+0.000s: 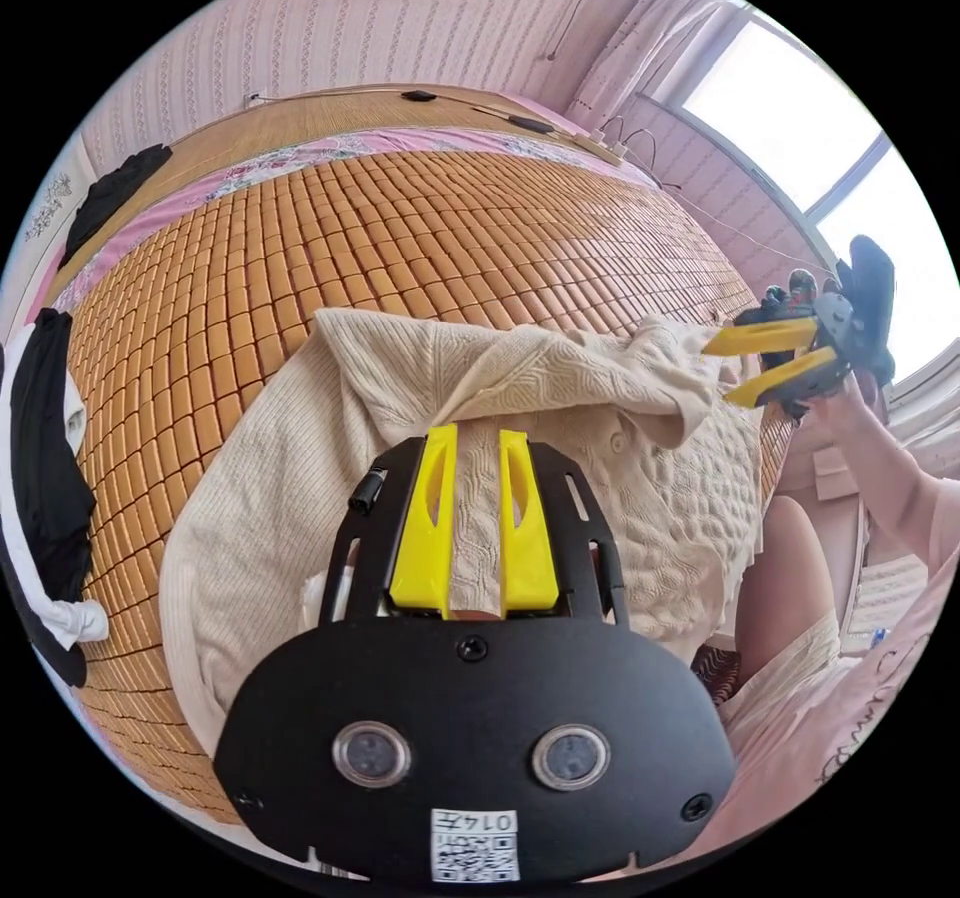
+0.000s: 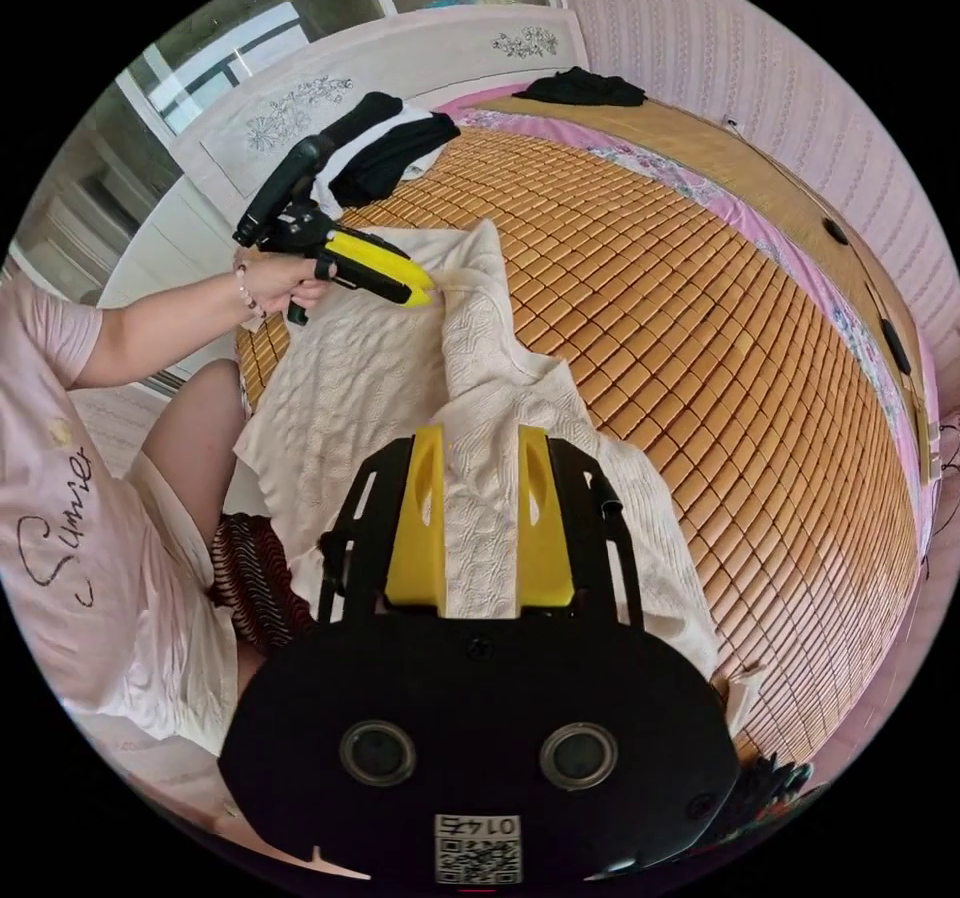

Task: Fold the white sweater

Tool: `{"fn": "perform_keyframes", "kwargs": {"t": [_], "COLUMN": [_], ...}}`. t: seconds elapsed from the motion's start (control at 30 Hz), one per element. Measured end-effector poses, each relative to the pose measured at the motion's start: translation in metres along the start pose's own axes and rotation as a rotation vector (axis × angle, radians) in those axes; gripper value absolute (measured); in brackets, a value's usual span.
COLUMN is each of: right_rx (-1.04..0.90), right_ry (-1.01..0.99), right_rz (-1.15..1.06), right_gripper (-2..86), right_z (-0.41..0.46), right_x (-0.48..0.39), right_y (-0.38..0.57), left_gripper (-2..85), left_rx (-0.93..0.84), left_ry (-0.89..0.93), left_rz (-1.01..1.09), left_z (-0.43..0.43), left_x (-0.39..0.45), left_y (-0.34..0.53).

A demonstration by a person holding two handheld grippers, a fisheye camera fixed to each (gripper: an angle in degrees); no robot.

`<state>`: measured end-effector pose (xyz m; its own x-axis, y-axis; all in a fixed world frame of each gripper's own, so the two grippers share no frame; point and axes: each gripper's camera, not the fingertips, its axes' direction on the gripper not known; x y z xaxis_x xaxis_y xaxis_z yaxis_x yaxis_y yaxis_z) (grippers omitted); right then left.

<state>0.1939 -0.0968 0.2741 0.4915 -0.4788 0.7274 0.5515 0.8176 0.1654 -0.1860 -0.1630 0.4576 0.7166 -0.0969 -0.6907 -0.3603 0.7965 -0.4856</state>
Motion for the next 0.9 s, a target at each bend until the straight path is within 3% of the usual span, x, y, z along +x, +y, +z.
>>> {"fn": "perform_keyframes", "kwargs": {"t": [0.17,0.37,0.5,0.63,0.77,0.9], "right_rx": [-0.031,-0.243,-0.197,-0.118,-0.022,0.008], "right_ry": [0.131,0.033,0.084,0.242,0.430,0.450], "right_rz": [0.048,0.055,0.008,0.022,0.198,0.370], "right_gripper": [11.6,10.1,0.5,-0.2,0.6,4.7], "right_z": [0.016,0.097,0.086,0.044,0.006,-0.001], "right_x": [0.044,0.065,0.052,0.069,0.116,0.143], "right_y": [-0.029,-0.058,-0.056,-0.055,-0.055,-0.051], "left_gripper": [6.8,6.7,6.7,6.6,6.5,6.5], "left_rx": [0.000,-0.038,-0.006,0.066,0.125,0.071], "left_ry": [-0.058,-0.071,-0.078,-0.065,-0.049,-0.061], "left_rz": [-0.004,-0.040,-0.035,-0.031,-0.030,-0.009], "left_z": [-0.005,0.009,0.013,0.010,0.013,0.050], "left_x": [-0.018,-0.043,-0.049,-0.051,-0.052,-0.050], "left_y": [0.001,-0.009,-0.015,-0.025,-0.039,-0.060]}}
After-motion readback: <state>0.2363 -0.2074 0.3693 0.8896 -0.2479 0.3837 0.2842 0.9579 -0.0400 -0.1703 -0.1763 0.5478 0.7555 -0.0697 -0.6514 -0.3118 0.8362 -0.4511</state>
